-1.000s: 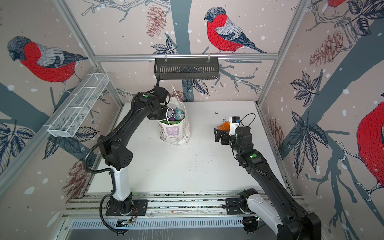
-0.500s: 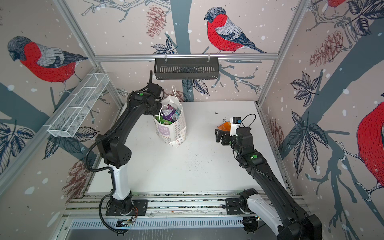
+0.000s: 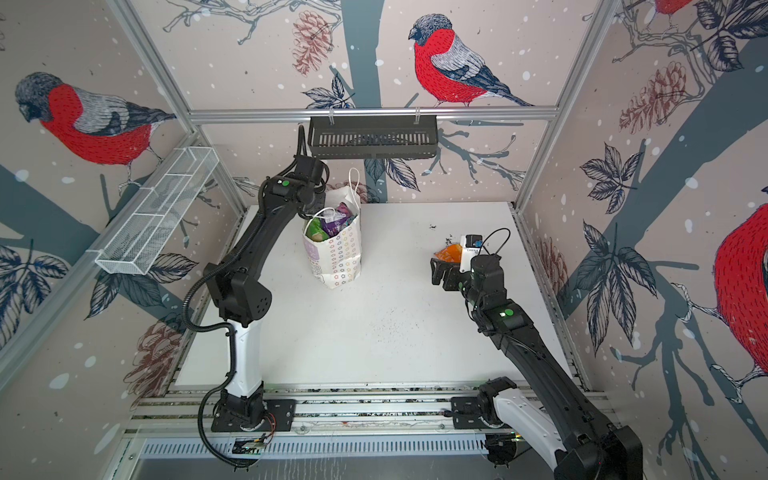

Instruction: Take the snacks out of the paper bag

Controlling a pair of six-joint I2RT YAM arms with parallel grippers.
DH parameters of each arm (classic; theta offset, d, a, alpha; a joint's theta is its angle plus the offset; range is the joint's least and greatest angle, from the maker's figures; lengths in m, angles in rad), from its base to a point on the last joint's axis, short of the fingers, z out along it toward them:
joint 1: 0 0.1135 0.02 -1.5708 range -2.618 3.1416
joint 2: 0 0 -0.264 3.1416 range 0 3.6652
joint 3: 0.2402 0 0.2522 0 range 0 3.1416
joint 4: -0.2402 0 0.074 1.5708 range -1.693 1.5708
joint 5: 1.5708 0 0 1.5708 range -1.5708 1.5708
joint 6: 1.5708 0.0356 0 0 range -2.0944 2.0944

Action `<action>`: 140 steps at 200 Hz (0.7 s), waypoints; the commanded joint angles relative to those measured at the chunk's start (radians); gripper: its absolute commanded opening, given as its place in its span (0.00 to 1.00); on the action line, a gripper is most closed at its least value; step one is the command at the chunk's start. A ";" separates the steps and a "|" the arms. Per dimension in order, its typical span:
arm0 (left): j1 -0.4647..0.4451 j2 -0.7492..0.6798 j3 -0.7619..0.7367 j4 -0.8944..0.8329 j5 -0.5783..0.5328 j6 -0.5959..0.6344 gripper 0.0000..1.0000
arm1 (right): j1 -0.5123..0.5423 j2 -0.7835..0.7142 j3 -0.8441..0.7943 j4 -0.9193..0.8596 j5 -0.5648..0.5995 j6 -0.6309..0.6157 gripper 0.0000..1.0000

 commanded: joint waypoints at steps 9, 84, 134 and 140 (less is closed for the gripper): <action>-0.043 -0.044 0.007 0.163 -0.021 0.036 0.00 | 0.000 -0.002 -0.002 0.014 0.011 0.019 1.00; -0.182 -0.268 -0.311 0.273 -0.012 -0.023 0.00 | 0.002 -0.041 -0.028 0.005 0.007 0.033 1.00; -0.233 -0.374 -0.478 0.308 0.003 -0.071 0.00 | 0.005 -0.059 -0.033 0.010 -0.024 0.057 1.00; -0.234 -0.384 -0.495 0.315 0.007 -0.077 0.00 | 0.010 -0.059 -0.034 0.015 -0.029 0.061 1.00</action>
